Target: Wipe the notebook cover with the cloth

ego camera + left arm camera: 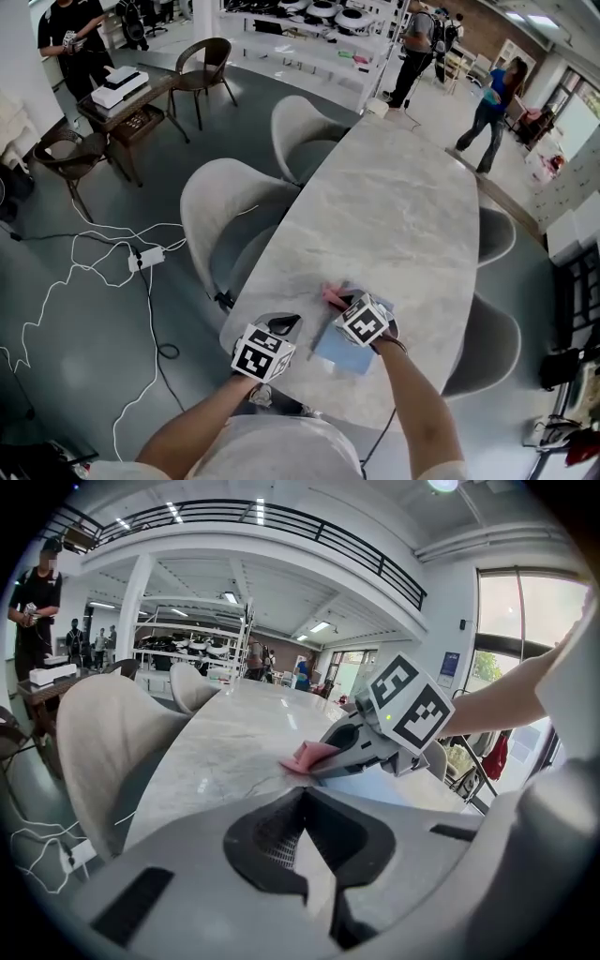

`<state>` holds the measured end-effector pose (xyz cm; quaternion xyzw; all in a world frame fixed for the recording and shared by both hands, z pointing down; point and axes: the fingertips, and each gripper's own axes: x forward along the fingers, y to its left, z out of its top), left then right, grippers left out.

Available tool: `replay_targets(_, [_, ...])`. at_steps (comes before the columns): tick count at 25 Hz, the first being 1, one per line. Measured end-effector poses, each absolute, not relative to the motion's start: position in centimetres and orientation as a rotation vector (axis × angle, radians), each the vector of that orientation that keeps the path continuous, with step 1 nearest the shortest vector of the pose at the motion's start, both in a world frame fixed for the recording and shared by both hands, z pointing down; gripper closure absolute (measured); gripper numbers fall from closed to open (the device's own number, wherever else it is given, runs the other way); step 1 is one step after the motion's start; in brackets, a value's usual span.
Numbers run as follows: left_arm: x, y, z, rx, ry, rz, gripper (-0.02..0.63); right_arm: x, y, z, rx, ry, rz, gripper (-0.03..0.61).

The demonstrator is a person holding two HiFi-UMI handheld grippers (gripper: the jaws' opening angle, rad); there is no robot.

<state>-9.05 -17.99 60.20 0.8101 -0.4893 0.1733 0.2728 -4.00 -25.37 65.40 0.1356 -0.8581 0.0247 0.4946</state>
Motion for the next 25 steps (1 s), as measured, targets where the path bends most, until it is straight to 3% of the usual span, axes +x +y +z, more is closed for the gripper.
replay_targets(25, [-8.1,-15.1,59.8,2.259,-1.227,0.455,0.607,-4.4,-16.0,64.9,0.344,-2.145,0.21,0.563])
